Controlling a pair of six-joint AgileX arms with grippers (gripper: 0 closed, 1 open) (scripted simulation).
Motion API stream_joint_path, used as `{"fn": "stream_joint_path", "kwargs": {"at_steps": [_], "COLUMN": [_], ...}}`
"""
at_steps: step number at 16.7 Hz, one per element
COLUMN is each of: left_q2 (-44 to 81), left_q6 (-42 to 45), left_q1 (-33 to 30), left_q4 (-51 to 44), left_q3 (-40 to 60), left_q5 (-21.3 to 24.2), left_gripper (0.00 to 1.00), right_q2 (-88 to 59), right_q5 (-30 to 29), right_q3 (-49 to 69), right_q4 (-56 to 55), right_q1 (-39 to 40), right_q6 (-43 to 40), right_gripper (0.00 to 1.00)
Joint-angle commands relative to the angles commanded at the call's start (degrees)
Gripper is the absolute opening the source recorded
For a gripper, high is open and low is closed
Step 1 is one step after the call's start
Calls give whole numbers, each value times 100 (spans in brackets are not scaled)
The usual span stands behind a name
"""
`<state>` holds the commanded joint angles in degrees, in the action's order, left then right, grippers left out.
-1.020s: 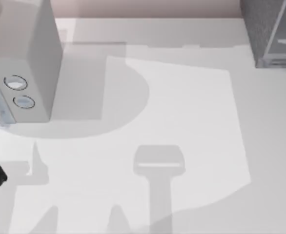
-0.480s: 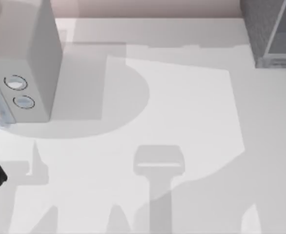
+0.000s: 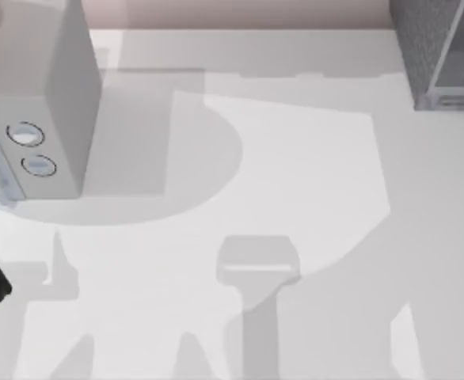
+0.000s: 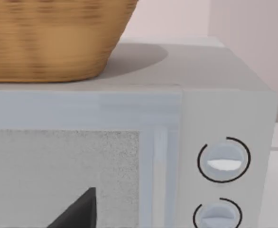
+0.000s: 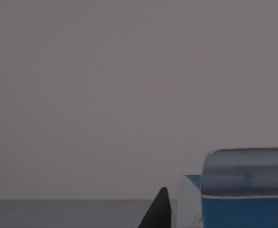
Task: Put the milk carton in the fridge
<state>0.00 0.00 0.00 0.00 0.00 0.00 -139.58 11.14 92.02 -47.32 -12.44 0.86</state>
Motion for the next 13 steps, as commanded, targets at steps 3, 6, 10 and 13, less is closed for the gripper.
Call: {"fn": "stream_joint_path", "kwargs": {"at_steps": [3, 6, 10, 13], "left_q2": [0, 0, 0, 0], "left_q6": [0, 0, 0, 0], "left_q1": [0, 0, 0, 0], "left_q4": [0, 0, 0, 0], "left_q3": [0, 0, 0, 0], "left_q5": [0, 0, 0, 0], "left_gripper": [100, 100, 100, 100], "right_q2": [0, 0, 0, 0], "right_q5": [0, 0, 0, 0], "right_q3": [0, 0, 0, 0], "right_q4": [0, 0, 0, 0], "right_q1": [0, 0, 0, 0], "right_q6": [0, 0, 0, 0], "right_gripper": [8, 30, 60, 83]}}
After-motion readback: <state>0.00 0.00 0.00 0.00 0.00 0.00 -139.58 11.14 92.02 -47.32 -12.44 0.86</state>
